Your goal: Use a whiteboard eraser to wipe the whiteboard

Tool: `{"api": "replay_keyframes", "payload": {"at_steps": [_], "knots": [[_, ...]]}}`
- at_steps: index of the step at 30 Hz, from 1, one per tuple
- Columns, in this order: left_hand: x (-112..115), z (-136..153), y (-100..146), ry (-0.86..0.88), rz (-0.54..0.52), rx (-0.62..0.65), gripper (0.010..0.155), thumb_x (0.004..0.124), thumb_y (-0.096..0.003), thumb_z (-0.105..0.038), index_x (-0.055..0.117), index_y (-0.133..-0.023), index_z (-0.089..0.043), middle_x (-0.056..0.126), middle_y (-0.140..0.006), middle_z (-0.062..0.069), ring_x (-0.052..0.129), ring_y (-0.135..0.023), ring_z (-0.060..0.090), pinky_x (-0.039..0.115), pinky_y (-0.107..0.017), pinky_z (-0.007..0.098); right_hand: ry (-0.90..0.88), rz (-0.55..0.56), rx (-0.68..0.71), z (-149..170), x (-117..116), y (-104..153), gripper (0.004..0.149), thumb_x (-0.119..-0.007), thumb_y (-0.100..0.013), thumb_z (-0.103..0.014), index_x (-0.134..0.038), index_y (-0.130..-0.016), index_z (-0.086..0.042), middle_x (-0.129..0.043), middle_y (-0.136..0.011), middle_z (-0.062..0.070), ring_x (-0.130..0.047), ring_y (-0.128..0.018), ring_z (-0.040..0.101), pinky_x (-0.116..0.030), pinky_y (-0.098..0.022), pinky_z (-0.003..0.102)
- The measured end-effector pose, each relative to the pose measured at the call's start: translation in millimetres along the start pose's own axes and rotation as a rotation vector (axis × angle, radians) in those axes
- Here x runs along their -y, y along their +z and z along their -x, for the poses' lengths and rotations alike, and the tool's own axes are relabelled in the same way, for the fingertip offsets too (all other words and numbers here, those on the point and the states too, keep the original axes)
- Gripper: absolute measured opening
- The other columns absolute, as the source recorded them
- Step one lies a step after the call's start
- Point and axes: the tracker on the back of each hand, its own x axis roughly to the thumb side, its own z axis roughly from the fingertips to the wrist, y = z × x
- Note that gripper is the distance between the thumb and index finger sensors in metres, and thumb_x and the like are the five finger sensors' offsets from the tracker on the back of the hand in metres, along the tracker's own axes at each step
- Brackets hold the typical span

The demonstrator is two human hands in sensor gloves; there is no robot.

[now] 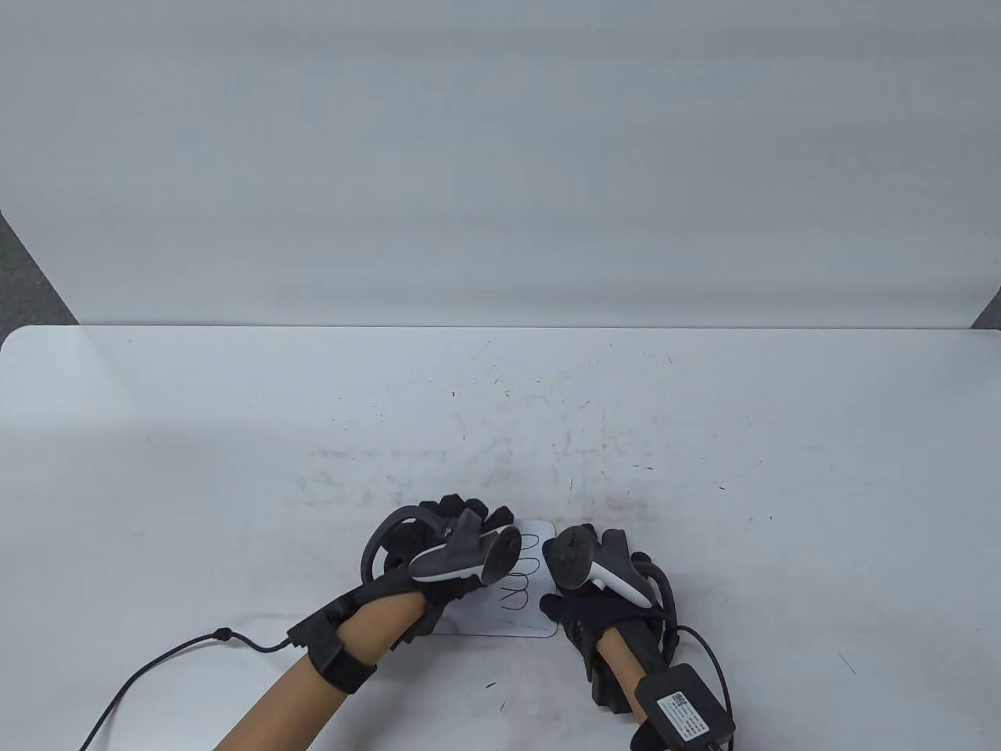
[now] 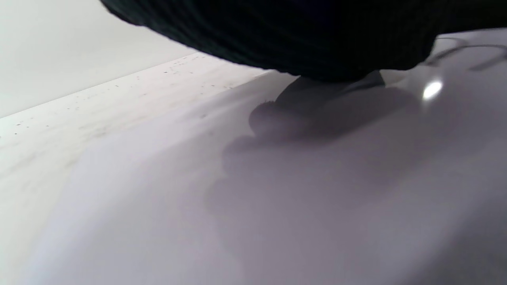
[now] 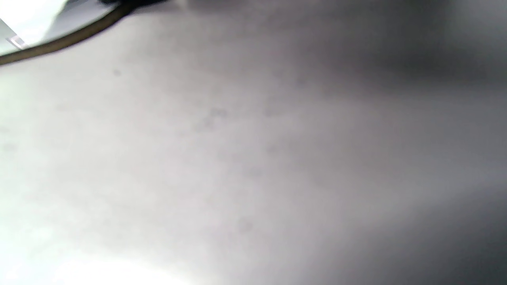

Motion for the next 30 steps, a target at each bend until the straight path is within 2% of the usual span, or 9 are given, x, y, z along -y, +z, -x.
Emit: {"api": "replay_keyframes", "payload": {"at_steps": [4, 7, 11, 18, 22, 25, 30], "knots": [[-4, 6, -27, 0.031, 0.008, -0.059, 0.080, 0.079, -0.0404, -0.056, 0.046, -0.112, -0.042, 0.056, -0.112, 0.005, 0.063, -0.087, 0.035, 0.058, -0.063, 0.053, -0.002, -0.003, 0.000, 1, 0, 0, 0.069, -0.056, -0.038, -0.048, -0.018, -0.093, -0.034, -0.003, -0.107, 0.010, -0.002, -0.093, 0.050, -0.013, -0.060, 0.075], [-4, 6, -22, 0.034, -0.004, -0.054, 0.080, 0.079, -0.0402, -0.056, 0.047, -0.112, -0.042, 0.056, -0.112, 0.006, 0.064, -0.087, 0.035, 0.060, -0.062, 0.053, 0.002, 0.009, -0.011, 2, 0, 0, 0.069, -0.056, -0.037, -0.050, -0.019, -0.093, -0.035, -0.004, -0.108, 0.008, -0.003, -0.093, 0.048, -0.014, -0.061, 0.074], [1, 6, 4, 0.035, -0.025, 0.017, 0.080, 0.080, -0.0395, -0.057, 0.048, -0.112, -0.042, 0.057, -0.111, 0.005, 0.066, -0.086, 0.034, 0.061, -0.061, 0.052, 0.014, 0.015, -0.015, 2, 0, 0, 0.069, -0.055, -0.037, -0.050, -0.018, -0.093, -0.034, -0.005, -0.108, 0.007, -0.004, -0.094, 0.048, -0.015, -0.061, 0.074], [18, -7, 72, 0.114, -0.052, 0.150, 0.081, 0.080, -0.0395, -0.057, 0.049, -0.112, -0.041, 0.060, -0.111, 0.006, 0.067, -0.085, 0.035, 0.063, -0.059, 0.052, -0.001, 0.009, -0.008, 2, 0, 0, 0.071, -0.055, -0.038, -0.049, -0.016, -0.094, -0.030, -0.004, -0.107, 0.008, -0.002, -0.093, 0.049, -0.013, -0.060, 0.074], [18, -19, 93, 0.076, -0.071, 0.151, 0.081, 0.080, -0.0395, -0.059, 0.051, -0.113, -0.040, 0.062, -0.110, 0.008, 0.070, -0.083, 0.035, 0.065, -0.057, 0.051, -0.003, 0.009, -0.006, 2, 0, 0, 0.071, -0.055, -0.038, -0.049, -0.016, -0.094, -0.030, -0.003, -0.107, 0.009, -0.002, -0.093, 0.049, -0.013, -0.060, 0.075], [16, -21, 87, 0.060, -0.074, 0.134, 0.080, 0.080, -0.0396, -0.059, 0.052, -0.112, -0.040, 0.063, -0.109, 0.008, 0.070, -0.082, 0.035, 0.065, -0.057, 0.051, -0.005, 0.009, -0.004, 2, 0, 0, 0.071, -0.056, -0.038, -0.049, -0.017, -0.094, -0.030, -0.004, -0.107, 0.009, -0.002, -0.093, 0.049, -0.013, -0.060, 0.075], [7, -19, 48, 0.060, -0.057, 0.062, 0.079, 0.081, -0.0400, -0.057, 0.052, -0.112, -0.042, 0.062, -0.110, 0.007, 0.069, -0.083, 0.035, 0.064, -0.059, 0.051, -0.011, 0.007, -0.003, 2, 0, 0, 0.071, -0.056, -0.038, -0.049, -0.017, -0.094, -0.030, -0.004, -0.107, 0.009, -0.002, -0.093, 0.050, -0.013, -0.060, 0.075]]}}
